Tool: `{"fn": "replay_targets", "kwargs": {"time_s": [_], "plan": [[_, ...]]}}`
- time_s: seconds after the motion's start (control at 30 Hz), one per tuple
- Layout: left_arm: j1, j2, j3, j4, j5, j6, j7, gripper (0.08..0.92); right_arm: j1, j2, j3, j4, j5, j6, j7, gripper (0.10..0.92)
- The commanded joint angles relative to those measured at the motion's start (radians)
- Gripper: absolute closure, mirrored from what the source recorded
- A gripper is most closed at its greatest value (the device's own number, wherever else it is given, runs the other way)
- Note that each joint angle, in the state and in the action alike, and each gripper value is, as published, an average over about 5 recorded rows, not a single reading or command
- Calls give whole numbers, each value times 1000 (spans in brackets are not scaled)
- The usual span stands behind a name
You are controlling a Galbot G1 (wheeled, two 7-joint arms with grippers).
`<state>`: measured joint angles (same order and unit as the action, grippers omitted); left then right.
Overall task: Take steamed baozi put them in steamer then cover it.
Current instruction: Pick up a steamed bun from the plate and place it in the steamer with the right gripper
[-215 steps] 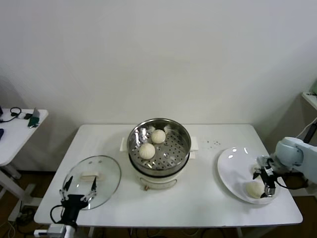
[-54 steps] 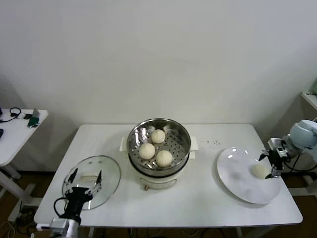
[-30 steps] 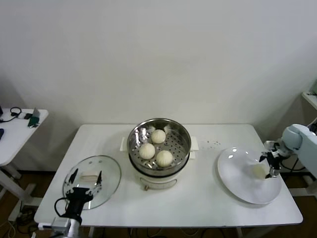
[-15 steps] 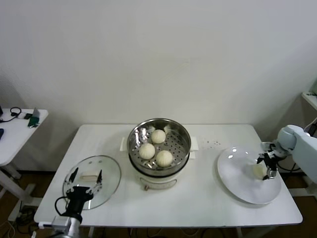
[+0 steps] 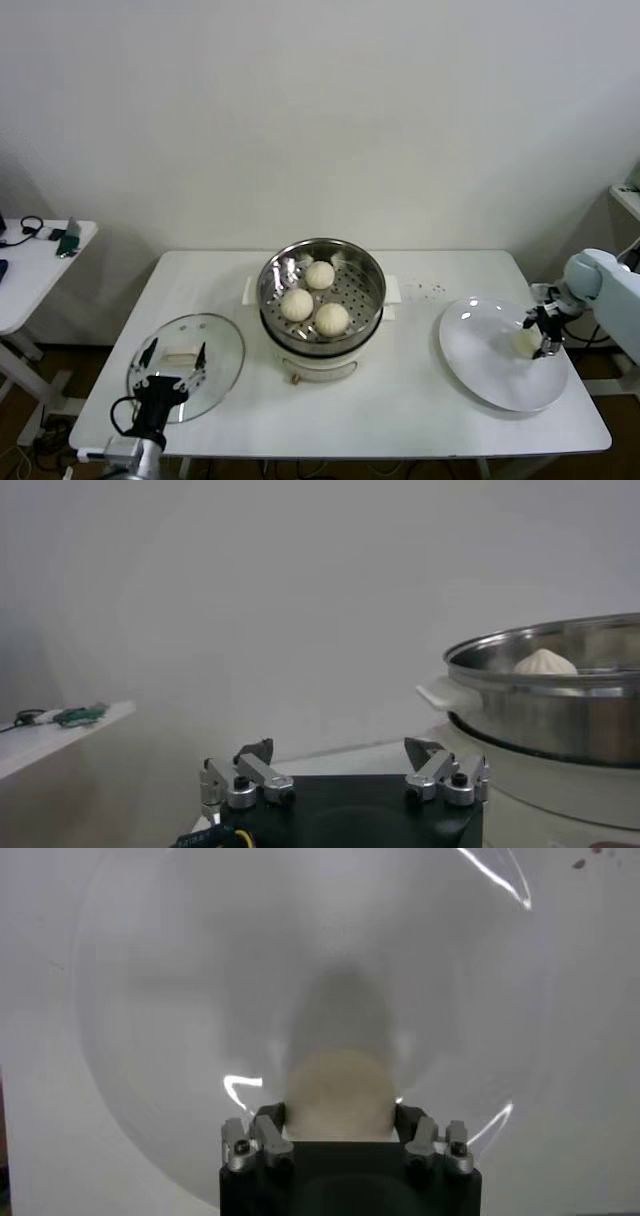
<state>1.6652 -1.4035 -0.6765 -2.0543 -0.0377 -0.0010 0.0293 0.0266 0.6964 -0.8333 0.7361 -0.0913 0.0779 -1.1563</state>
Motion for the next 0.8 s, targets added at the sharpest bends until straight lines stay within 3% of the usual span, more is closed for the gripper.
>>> {"fn": "replay_targets", "kwargs": {"time_s": [0.03, 0.2, 0.43, 0.8], "plan": [[0, 0, 6, -2, -2, -1, 2, 177, 221, -5, -231, 34, 278, -54, 15, 321], [-5, 1, 15, -5, -5, -3, 2, 177, 509, 40, -552, 108, 558, -136, 28, 321], [-10, 5, 29, -16, -9, -7, 3, 177, 821, 219, -902, 159, 902, -196, 37, 321], [1, 21, 47, -29, -28, -15, 12, 177, 923, 464, -1009, 226, 1108, -265, 49, 313]]}}
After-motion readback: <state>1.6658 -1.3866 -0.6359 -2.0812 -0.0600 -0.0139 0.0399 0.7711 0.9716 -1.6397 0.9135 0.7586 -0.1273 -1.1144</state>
